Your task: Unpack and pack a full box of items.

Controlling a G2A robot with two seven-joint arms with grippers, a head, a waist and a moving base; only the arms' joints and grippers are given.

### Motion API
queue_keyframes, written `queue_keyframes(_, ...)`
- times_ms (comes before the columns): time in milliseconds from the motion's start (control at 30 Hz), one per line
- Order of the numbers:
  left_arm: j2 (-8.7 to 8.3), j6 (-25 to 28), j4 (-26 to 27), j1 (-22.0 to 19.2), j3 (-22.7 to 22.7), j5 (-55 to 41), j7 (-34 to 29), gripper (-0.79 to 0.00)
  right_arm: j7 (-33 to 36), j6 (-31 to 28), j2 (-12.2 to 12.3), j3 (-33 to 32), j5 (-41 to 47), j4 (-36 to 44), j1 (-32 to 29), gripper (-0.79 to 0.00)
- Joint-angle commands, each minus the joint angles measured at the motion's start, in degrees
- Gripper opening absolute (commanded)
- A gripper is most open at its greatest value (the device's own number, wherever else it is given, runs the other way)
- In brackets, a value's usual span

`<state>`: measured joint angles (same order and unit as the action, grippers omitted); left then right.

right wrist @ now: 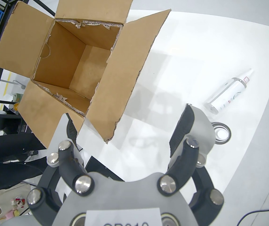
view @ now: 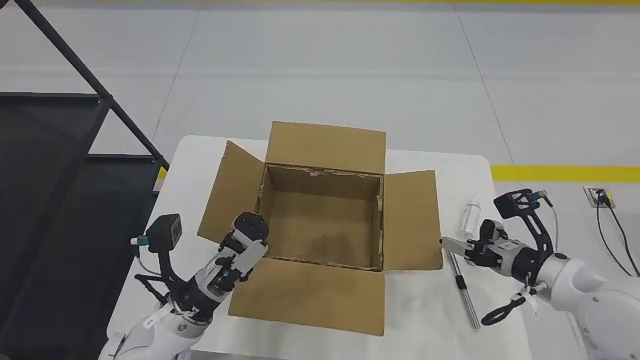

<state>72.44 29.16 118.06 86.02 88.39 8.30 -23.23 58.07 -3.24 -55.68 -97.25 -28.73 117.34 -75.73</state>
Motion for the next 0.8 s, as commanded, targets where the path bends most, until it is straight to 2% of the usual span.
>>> queue_keyframes(0,0.0,0.0,0.0,0.0,0.0,0.0,0.0,0.0,0.0,0.0,0.0,0.0,0.0,0.0,0.0,0.0)
queue_keyframes(333,0.0,0.0,0.0,0.0,0.0,0.0,0.0,0.0,-0.2,-0.1,0.0,0.0,-0.4,0.1,-0.2,0.0)
queue_keyframes(667,-0.51,0.8,-0.2,0.5,2.9,-2.0,0.5,0.0,-0.3,-8.6,1.0,-2.1,-14.7,5.3,-9.0,0.0)
queue_keyframes(767,-0.64,1.0,-1.0,-0.2,3.3,-2.6,0.4,0.0,-0.9,-8.5,1.0,-2.5,-18.8,6.2,-12.2,0.0)
